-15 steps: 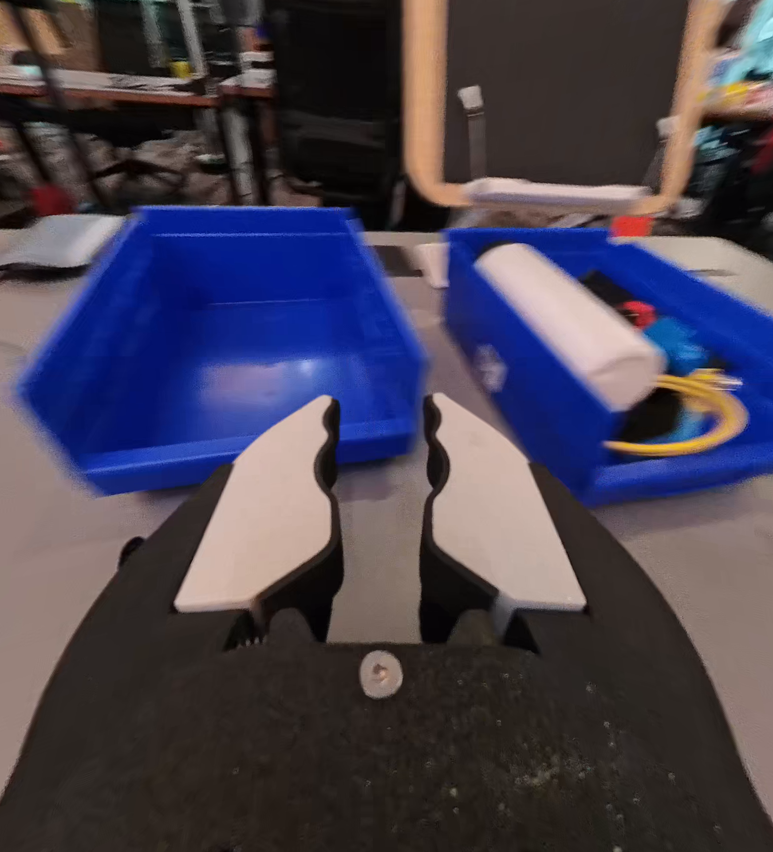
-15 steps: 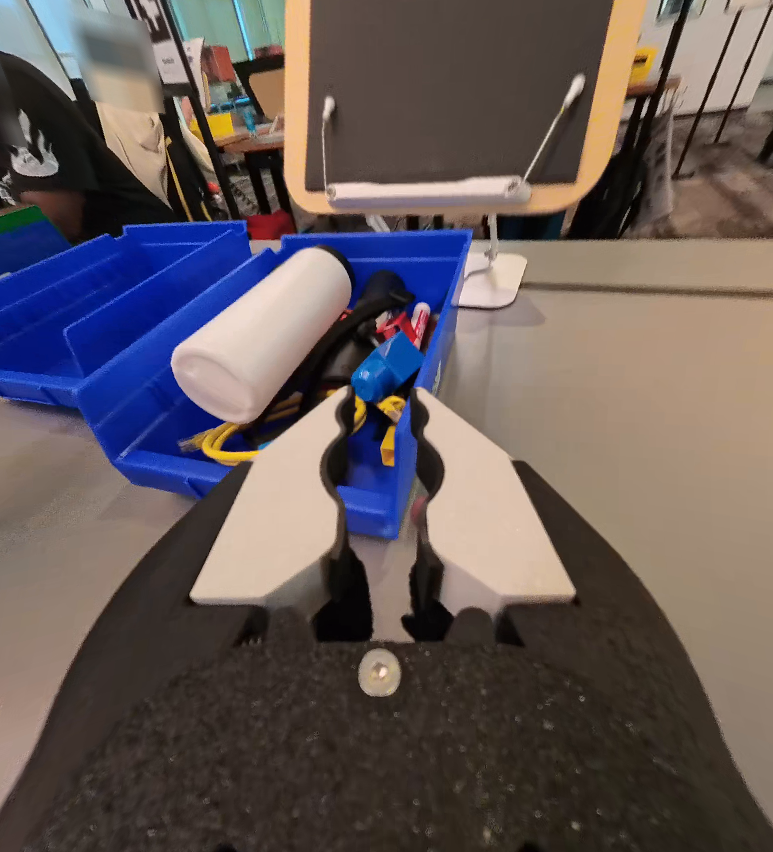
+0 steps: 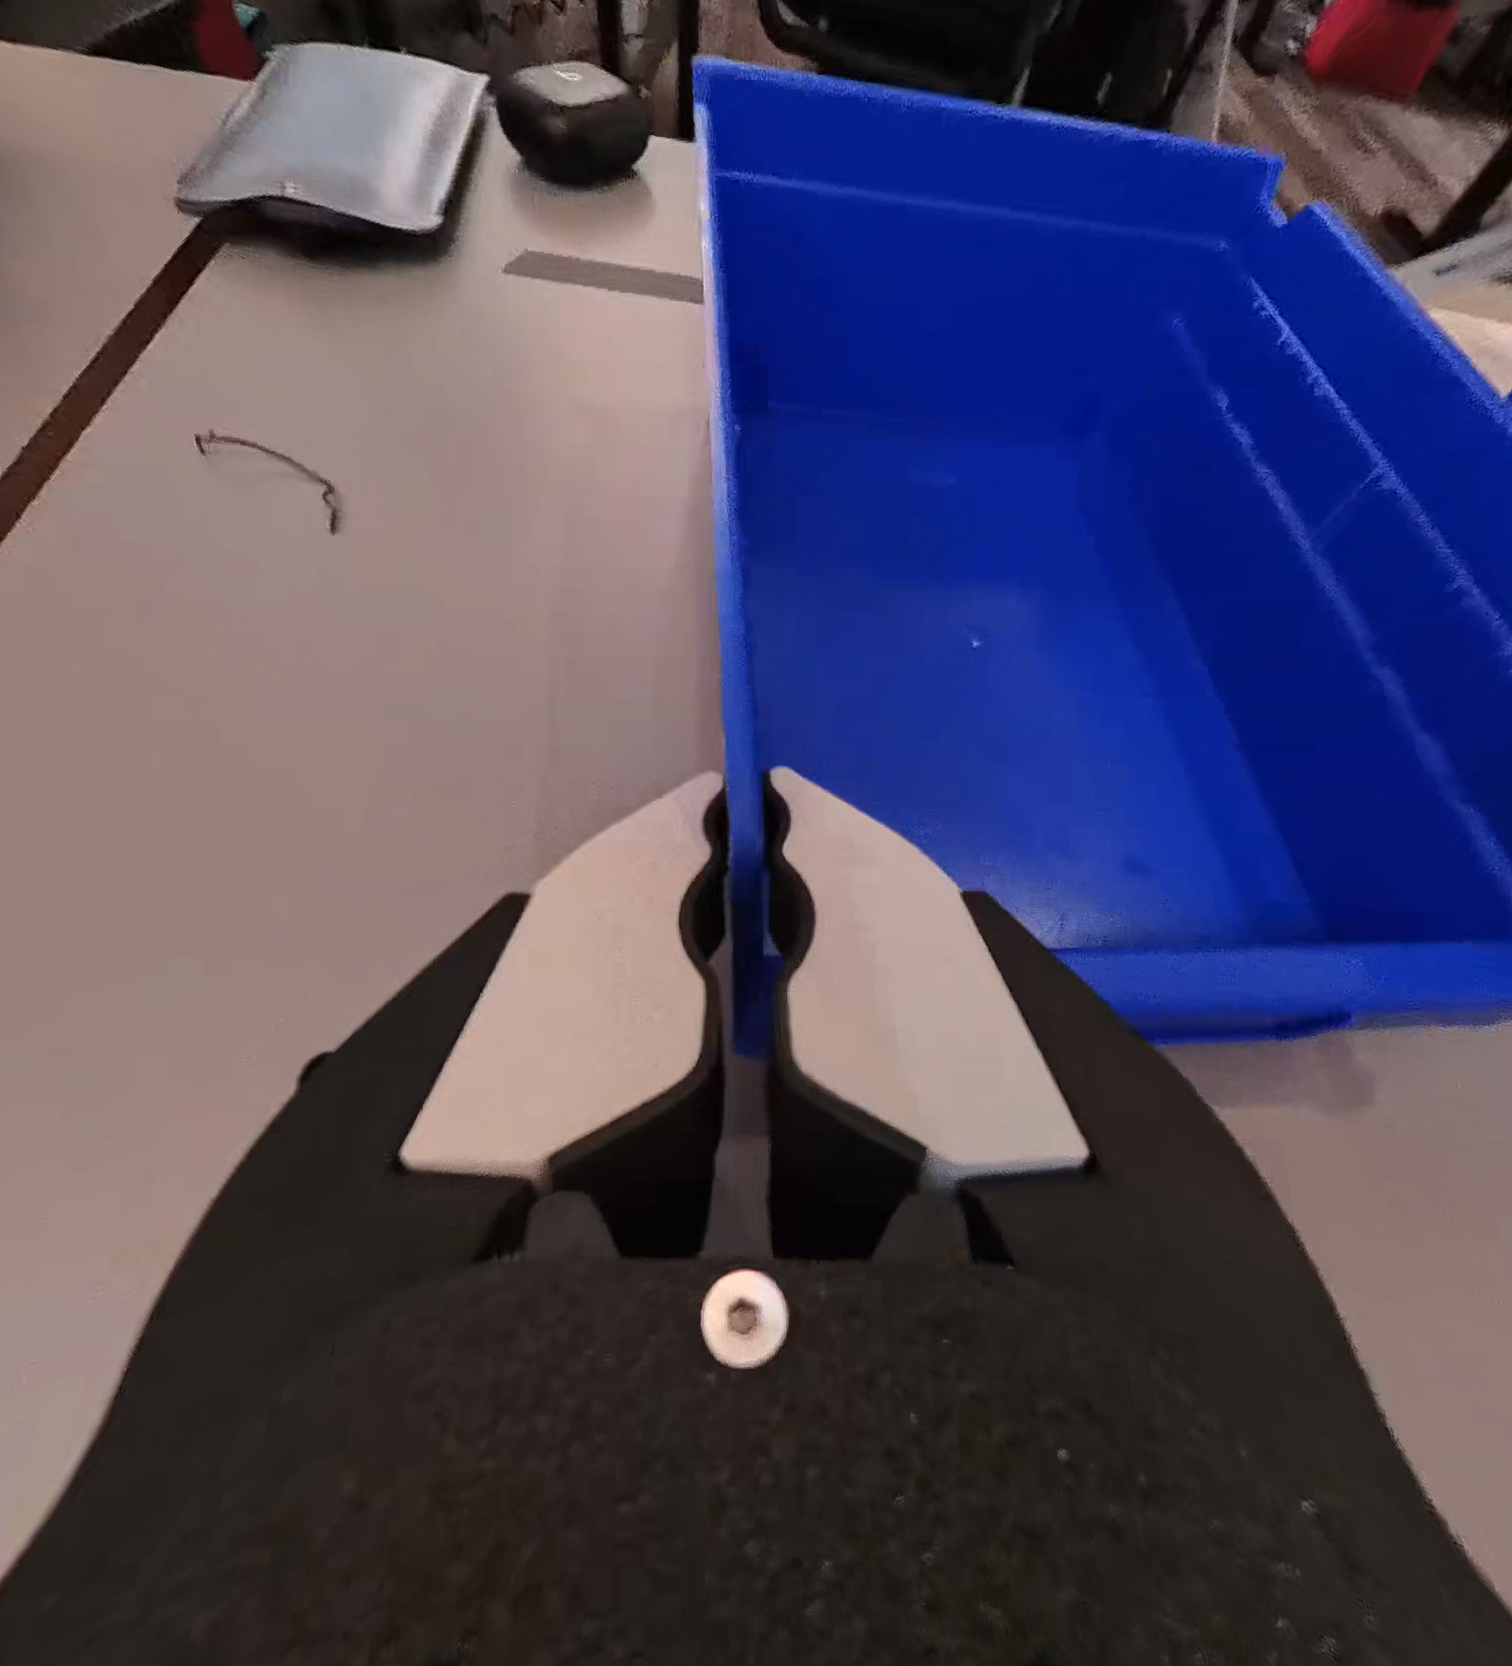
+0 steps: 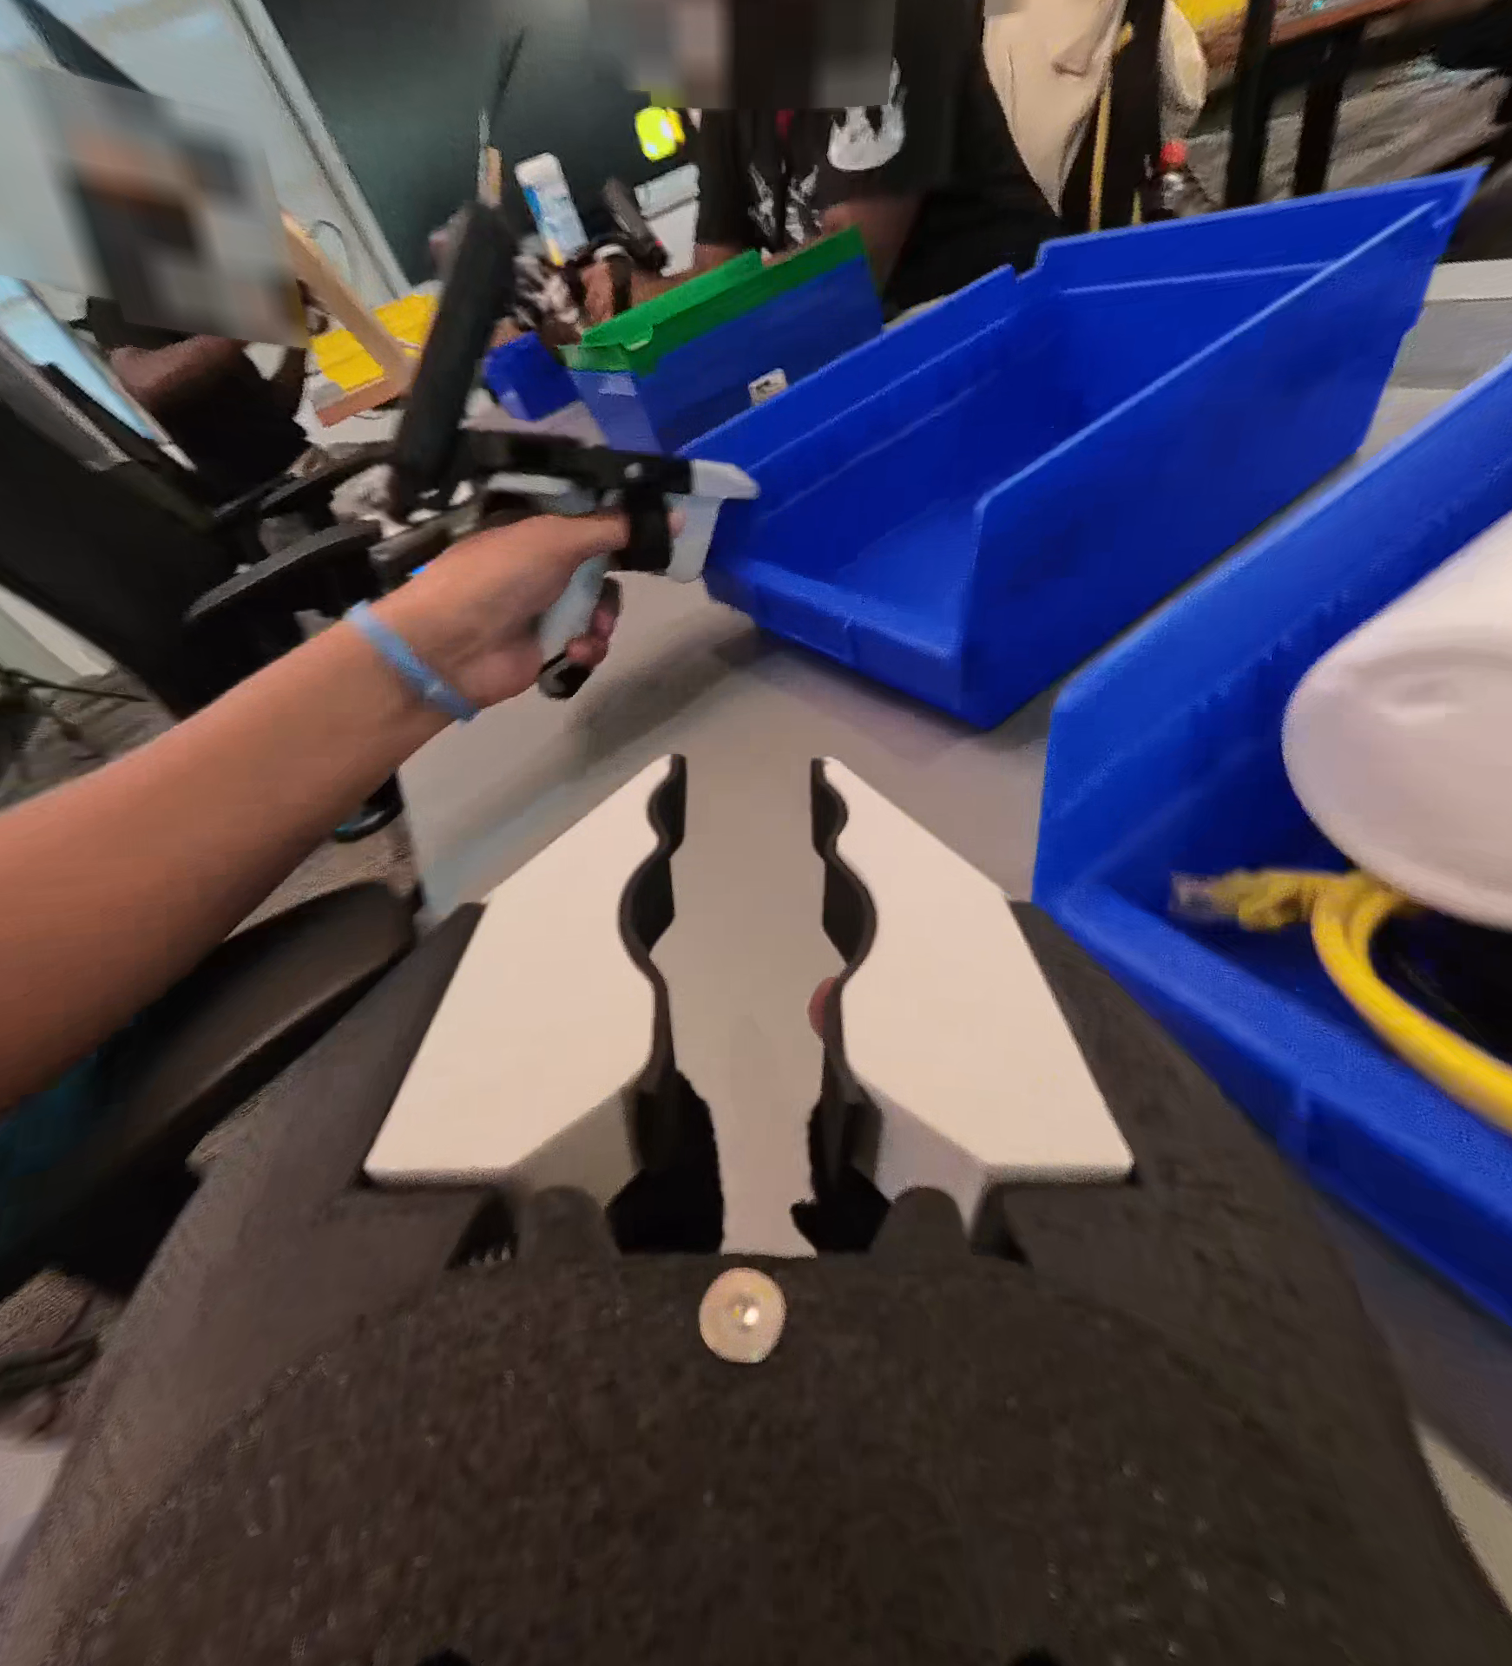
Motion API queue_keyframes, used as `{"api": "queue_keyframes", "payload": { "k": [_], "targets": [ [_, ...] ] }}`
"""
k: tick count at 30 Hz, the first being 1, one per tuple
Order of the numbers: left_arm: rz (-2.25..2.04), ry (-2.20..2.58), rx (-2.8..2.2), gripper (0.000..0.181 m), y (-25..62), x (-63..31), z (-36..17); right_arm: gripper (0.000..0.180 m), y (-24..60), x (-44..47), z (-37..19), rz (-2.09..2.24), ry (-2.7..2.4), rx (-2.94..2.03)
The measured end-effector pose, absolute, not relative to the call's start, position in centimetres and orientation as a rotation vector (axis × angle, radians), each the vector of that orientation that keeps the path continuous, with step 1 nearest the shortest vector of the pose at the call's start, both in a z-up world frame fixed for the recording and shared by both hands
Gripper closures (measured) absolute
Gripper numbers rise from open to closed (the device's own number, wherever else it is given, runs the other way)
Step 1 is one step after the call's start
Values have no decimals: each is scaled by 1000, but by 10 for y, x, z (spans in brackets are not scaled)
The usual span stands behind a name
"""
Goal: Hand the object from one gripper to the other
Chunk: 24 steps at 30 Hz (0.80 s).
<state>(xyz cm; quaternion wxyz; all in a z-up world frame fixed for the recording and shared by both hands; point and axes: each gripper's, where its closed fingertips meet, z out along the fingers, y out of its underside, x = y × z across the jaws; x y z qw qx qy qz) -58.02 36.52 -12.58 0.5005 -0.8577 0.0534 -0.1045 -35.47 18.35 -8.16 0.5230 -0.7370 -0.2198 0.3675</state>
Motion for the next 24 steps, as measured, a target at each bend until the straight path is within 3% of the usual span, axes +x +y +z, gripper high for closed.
{"api": "queue_keyframes", "payload": {
  "k": [4,10,12,24],
  "targets": [
    [-98,59,-2066,178,321,-579,-126,137,247,-377,-89,593,-470,-1855],
    [-61,-42,-2025,178,260,-587,-125,137,266,-394,-114,369,-418,-1920],
    [-64,-14,-2047,178,252,-589,-126,168,267,-398,-136,347,-365,-2034],
    [59,77,-2009,177,235,-594,-119,175,263,-401,-125,203,-348,-1890]
  ]
}}
